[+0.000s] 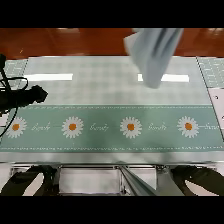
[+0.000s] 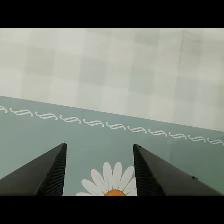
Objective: Fold the shirts.
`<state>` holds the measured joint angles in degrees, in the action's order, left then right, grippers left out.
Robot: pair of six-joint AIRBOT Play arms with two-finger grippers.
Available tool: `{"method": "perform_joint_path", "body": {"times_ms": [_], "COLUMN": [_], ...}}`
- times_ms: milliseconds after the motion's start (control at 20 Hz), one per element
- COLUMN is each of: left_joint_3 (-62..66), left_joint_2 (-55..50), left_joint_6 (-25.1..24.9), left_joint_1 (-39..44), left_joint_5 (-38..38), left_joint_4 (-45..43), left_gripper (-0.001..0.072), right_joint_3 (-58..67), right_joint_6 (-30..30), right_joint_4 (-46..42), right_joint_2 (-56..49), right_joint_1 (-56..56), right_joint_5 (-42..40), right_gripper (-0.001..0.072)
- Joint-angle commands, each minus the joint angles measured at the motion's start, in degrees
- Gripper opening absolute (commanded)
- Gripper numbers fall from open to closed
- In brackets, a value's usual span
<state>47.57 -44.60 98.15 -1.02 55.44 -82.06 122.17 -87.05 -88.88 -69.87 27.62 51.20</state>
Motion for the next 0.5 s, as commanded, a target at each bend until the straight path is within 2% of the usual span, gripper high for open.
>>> {"method": "perform_joint_path", "body": {"times_ms": [0,100,250,350,450], "left_joint_3": [0.07,0.07,0.07,0.07,0.07], "left_joint_2": [0.02,0.02,0.02,0.00,-0.02], "left_joint_6": [0.35,0.35,0.35,0.35,0.35], "left_joint_1": [-0.02,-0.02,-0.02,-0.02,0.00], "left_joint_5": [0.02,0.04,0.04,0.07,0.33], "left_joint_4": [0.17,0.17,0.17,0.17,0.24], "left_gripper": [0.0508,0.0508,0.0508,0.0508,0.0508], "right_joint_3": [0.63,-2.91,-11.67,-20.63,-32.85], "right_joint_6": [-0.83,-2.14,-3.48,-4.52,-4.92], "right_joint_4": [-2.14,-1.57,3.89,4.09,2.12], "right_joint_2": [-1.77,-1.99,-2.21,-2.45,-2.47], "right_joint_1": [6.43,7.63,7.61,7.54,6.58], "right_joint_5": [-0.39,3.74,13.14,20.22,23.39], "right_gripper": [0.0023,0.0023,0.0024,0.0024,0.0022]}}
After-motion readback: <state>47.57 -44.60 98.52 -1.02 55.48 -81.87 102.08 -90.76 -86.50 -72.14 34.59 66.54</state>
